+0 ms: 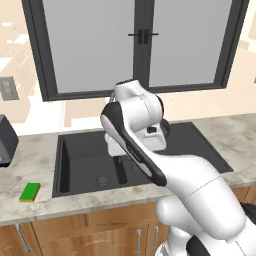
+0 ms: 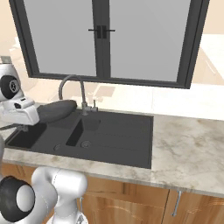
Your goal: Pick the pan and sponge and place them into the sink. Then turn on the water.
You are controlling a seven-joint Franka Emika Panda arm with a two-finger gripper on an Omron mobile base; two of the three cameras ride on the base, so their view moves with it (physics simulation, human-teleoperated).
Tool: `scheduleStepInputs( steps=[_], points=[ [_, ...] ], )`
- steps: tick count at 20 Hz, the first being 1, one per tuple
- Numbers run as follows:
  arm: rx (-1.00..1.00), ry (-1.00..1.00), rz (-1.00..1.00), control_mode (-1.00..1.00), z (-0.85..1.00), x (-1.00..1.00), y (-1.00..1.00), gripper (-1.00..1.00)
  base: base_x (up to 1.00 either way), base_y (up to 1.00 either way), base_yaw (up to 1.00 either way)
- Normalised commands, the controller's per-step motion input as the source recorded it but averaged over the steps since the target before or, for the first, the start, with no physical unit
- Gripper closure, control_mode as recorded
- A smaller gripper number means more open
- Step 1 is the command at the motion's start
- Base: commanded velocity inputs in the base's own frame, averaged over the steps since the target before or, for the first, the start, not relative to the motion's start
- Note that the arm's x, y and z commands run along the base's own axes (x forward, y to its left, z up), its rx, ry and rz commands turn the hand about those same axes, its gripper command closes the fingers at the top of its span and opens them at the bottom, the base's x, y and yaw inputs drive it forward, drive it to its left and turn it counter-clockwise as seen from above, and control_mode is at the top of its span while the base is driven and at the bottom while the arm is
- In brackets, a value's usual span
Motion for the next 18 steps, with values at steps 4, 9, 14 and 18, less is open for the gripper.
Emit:
scheduleStepInputs(
  steps=[4,9,14,18],
  points=[
    [-0.01,0.03,0.04,-1.00,-0.01,0.01,0.60,1.00,0.00,0.00,0.00],
    [-0.02,-0.01,0.03,-1.00,-0.08,0.05,0.55,1.00,0.00,0.00,0.00],
    [-0.02,0.02,0.00,-1.00,-0.12,0.14,0.36,1.00,0.00,0.00,0.00],
    [0.00,0.04,-0.03,-1.00,-0.22,0.18,0.32,1.00,0.00,0.00,0.00]
  ],
)
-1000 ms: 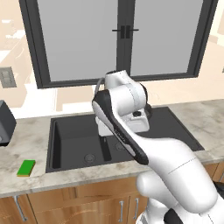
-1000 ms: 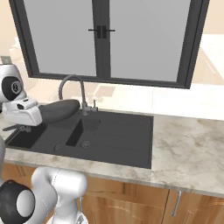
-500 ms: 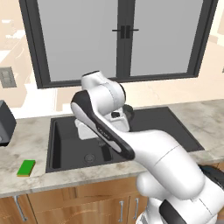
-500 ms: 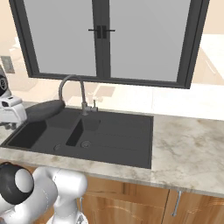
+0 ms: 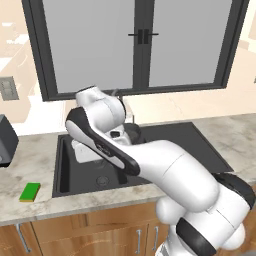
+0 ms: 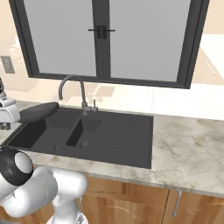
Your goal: Pick the pan and sponge and place them into the sink. Then turn on the water.
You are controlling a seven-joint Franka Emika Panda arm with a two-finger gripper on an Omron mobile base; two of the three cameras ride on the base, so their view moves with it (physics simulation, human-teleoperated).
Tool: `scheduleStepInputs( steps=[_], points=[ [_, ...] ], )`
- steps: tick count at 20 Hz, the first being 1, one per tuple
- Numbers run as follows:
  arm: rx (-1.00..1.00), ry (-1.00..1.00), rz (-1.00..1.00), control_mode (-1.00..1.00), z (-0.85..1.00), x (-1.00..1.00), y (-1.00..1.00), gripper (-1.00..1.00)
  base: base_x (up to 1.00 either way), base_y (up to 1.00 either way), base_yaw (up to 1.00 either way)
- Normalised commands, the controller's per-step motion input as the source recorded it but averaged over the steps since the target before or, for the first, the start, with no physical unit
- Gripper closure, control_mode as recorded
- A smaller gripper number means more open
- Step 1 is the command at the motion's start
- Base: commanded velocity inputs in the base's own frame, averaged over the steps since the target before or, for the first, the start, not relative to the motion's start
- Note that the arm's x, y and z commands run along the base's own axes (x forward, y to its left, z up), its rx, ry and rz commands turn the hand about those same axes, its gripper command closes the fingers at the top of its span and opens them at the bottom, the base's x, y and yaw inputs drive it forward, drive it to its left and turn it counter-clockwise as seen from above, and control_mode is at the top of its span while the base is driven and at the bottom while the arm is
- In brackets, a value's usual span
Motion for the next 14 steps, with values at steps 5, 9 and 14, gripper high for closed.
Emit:
scheduleStepInputs(
  steps=[5,9,14],
  points=[
    [0.00,0.02,-0.04,-1.00,-0.22,0.20,0.31,1.00,0.00,0.00,0.00],
    [0.00,-0.01,-0.01,-1.00,-0.15,0.21,0.15,1.00,0.00,0.00,0.00],
    [0.00,-0.02,0.00,-1.00,-0.19,0.19,0.02,1.00,0.00,0.00,0.00]
  ],
)
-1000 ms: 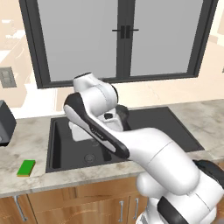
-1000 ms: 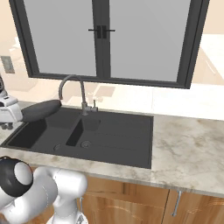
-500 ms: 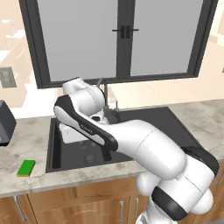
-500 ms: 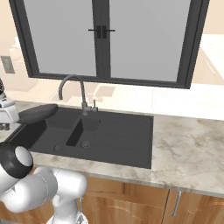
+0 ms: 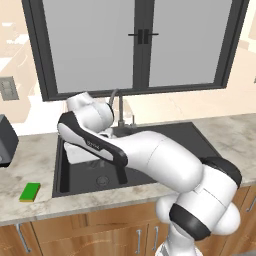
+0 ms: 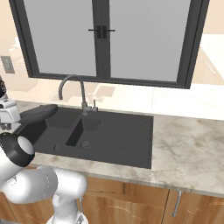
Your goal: Pick the pan and sponge and place them into the sink. Then turn on the water.
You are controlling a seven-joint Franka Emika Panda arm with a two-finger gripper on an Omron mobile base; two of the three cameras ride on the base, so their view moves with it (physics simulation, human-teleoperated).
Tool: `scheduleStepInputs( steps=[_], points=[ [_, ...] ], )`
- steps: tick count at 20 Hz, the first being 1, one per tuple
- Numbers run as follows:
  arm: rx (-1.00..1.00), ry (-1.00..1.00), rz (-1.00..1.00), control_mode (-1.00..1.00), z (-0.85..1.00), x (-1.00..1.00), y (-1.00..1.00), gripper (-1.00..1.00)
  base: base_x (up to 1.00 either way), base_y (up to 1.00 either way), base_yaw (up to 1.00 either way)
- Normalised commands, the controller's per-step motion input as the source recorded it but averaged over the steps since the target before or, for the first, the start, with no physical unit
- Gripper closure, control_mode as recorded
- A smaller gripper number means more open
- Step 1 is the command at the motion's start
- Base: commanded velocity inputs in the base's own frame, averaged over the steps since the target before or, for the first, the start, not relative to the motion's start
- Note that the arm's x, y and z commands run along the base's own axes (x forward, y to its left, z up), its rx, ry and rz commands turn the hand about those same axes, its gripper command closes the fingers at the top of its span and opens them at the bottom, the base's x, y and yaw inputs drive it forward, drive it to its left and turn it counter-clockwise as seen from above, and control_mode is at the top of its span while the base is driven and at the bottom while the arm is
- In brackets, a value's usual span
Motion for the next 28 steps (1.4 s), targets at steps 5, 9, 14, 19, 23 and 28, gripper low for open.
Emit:
scheduleStepInputs(
  steps=[5,9,14,19,23,28],
  points=[
    [0.00,-0.03,0.00,-1.00,-0.22,0.13,0.03,1.00,0.00,0.00,0.00],
    [-0.01,0.00,0.01,-1.00,-0.23,0.12,0.09,1.00,0.00,0.00,0.00],
    [0.02,-0.01,0.02,-1.00,-0.13,0.12,0.05,1.00,0.00,0.00,0.00],
    [0.03,0.00,0.01,-1.00,-0.13,0.09,0.05,1.00,0.00,0.00,0.00],
    [0.03,0.01,0.01,-1.00,-0.11,0.11,0.01,1.00,0.00,0.00,0.00],
    [0.12,0.03,0.00,-1.00,-0.04,0.08,-0.03,1.00,0.00,0.00,0.00]
  ],
)
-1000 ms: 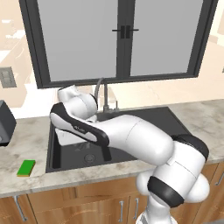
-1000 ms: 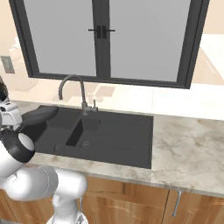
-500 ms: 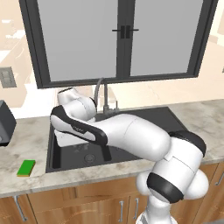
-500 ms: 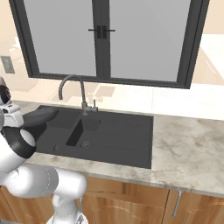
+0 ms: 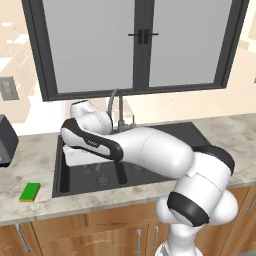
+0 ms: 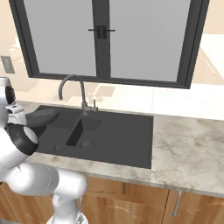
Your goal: Pick the pan and sponge and place them into the sink. Then turn on the water.
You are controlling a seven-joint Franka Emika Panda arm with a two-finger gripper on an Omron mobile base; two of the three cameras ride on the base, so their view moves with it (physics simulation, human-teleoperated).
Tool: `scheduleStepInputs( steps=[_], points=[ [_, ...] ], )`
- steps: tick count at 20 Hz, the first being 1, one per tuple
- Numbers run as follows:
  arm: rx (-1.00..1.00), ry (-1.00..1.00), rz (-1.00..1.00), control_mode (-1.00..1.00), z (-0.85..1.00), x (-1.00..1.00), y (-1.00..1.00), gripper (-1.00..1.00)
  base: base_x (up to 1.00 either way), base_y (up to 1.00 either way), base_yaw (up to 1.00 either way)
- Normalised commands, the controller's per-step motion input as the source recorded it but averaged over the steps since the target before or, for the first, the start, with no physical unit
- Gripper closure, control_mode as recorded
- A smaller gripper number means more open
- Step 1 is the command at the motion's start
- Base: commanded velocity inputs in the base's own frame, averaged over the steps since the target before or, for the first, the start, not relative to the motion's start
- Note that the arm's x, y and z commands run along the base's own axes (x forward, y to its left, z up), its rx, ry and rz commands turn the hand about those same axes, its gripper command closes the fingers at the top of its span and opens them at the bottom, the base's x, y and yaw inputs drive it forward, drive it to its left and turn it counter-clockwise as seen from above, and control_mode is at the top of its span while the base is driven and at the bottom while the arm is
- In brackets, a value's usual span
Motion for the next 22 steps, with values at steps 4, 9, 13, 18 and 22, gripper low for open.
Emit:
scheduleStepInputs(
  steps=[4,9,13,18,22],
  points=[
    [0.13,0.03,0.00,-1.00,-0.04,0.08,-0.03,1.00,0.00,0.00,0.00],
    [0.10,0.02,0.00,-1.00,-0.08,0.06,-0.03,1.00,0.00,0.00,0.00],
    [0.02,-0.01,-0.01,-1.00,-0.14,0.08,-0.03,1.00,0.00,0.00,0.00],
    [0.03,0.00,-0.01,-1.00,-0.17,0.08,-0.03,1.00,0.00,0.00,0.00],
    [0.07,0.00,-0.01,-1.00,-0.17,0.14,-0.03,1.00,0.00,0.00,0.00]
  ],
)
